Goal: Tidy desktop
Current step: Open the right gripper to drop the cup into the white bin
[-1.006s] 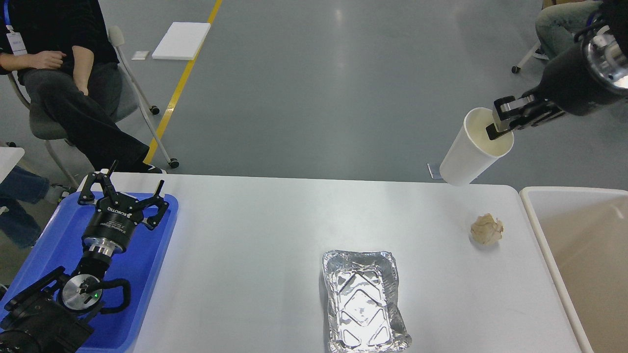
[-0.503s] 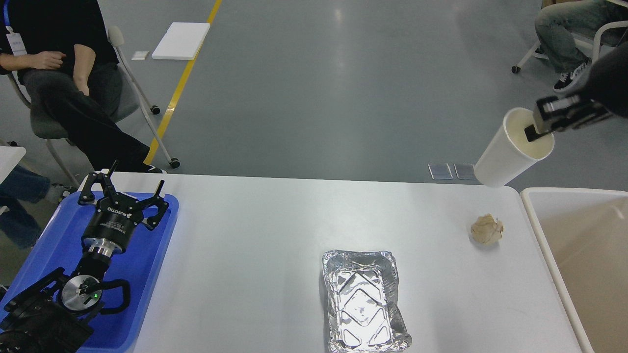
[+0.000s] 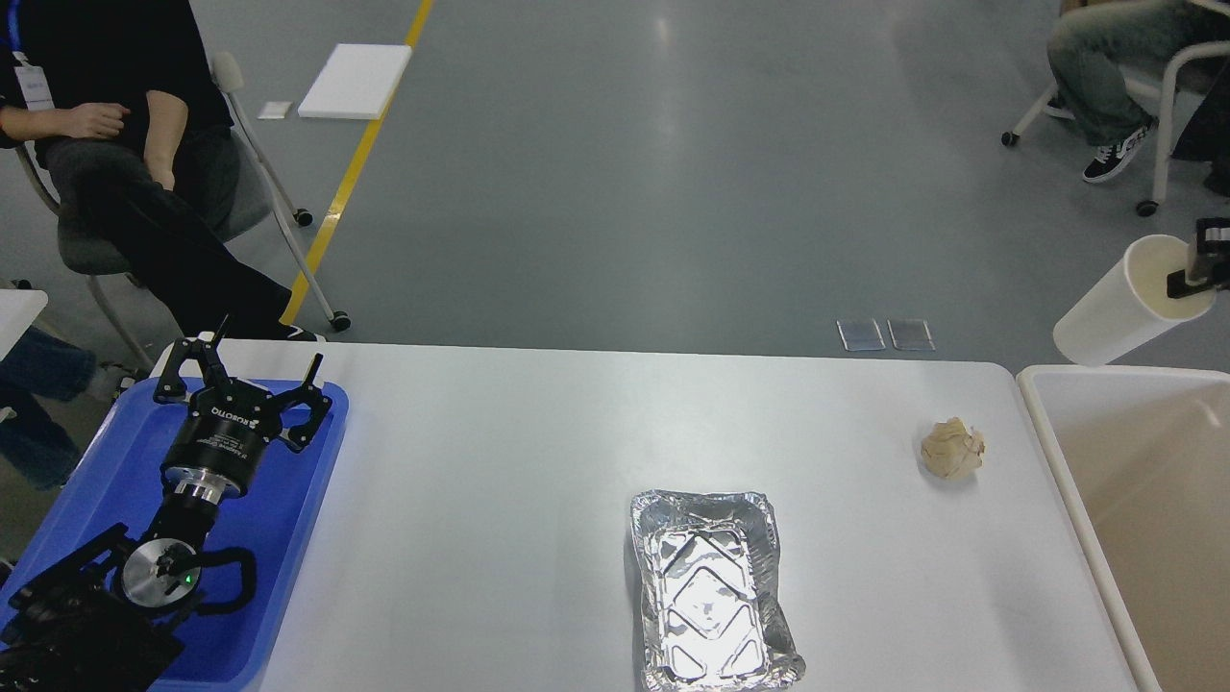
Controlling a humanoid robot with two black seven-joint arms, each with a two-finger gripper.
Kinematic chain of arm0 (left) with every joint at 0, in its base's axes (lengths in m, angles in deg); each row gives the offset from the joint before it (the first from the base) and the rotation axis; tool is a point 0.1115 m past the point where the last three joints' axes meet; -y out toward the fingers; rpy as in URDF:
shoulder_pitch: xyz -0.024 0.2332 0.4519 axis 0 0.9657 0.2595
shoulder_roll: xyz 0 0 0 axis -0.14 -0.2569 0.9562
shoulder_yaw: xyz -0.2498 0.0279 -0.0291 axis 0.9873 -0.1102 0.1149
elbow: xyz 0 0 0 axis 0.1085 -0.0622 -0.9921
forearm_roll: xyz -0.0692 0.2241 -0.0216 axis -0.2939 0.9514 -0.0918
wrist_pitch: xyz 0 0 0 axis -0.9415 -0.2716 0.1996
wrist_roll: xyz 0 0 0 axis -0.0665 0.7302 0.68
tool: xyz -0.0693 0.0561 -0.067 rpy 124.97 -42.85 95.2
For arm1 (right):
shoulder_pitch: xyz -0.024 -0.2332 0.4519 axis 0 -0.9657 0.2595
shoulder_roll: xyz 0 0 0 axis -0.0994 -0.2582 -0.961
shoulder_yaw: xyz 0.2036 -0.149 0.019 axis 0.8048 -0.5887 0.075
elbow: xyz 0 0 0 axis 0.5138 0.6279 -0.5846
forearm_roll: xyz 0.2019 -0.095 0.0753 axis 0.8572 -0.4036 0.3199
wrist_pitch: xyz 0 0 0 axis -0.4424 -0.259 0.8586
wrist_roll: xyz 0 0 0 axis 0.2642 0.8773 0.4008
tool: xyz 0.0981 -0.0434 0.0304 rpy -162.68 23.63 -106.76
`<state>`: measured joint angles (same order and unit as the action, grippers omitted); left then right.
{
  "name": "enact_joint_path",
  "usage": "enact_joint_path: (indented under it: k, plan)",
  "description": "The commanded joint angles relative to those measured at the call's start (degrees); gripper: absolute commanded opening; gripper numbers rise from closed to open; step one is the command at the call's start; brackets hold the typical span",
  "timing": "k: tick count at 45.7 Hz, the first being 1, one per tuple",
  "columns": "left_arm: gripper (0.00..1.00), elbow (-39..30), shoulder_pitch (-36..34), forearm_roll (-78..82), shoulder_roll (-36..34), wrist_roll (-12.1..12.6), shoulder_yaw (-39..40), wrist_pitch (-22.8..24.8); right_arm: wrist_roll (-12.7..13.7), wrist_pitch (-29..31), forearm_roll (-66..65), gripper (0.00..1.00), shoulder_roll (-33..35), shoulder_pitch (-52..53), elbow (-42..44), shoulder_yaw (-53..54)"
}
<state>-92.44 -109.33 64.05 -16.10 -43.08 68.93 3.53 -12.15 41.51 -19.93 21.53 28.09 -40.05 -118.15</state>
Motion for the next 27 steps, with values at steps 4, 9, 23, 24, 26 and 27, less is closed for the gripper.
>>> enact_joint_path:
  k: [4,9,23,24,26,27]
  plan:
    - [0.99,0.0,0.0,0.0,0.0,0.0,0.0,0.0,-0.1,-7.6,-0.2,0.00,0.8,-14.2,8.1,1.4]
    - [0.99,0.0,0.0,0.0,0.0,0.0,0.0,0.0,-0.6,-10.8,0.2,0.00,-0.2,-20.0,11.6,2.1]
    - [0.99,0.0,0.0,0.0,0.0,0.0,0.0,0.0,-2.2,-15.4,0.9,0.00,-4.9,-37.8,22.3,8.4]
    - [0.99,0.0,0.0,0.0,0.0,0.0,0.0,0.0,-2.2,-15.7,0.9,0.00,-5.3,-38.9,23.3,8.8]
    - [0.99,0.0,0.0,0.0,0.0,0.0,0.0,0.0,-2.2,-16.6,1.0,0.00,-6.7,-42.1,26.1,9.9]
    - [0.99,0.0,0.0,0.0,0.0,0.0,0.0,0.0,-2.1,-16.9,1.1,0.00,-7.4,-43.5,27.1,10.3]
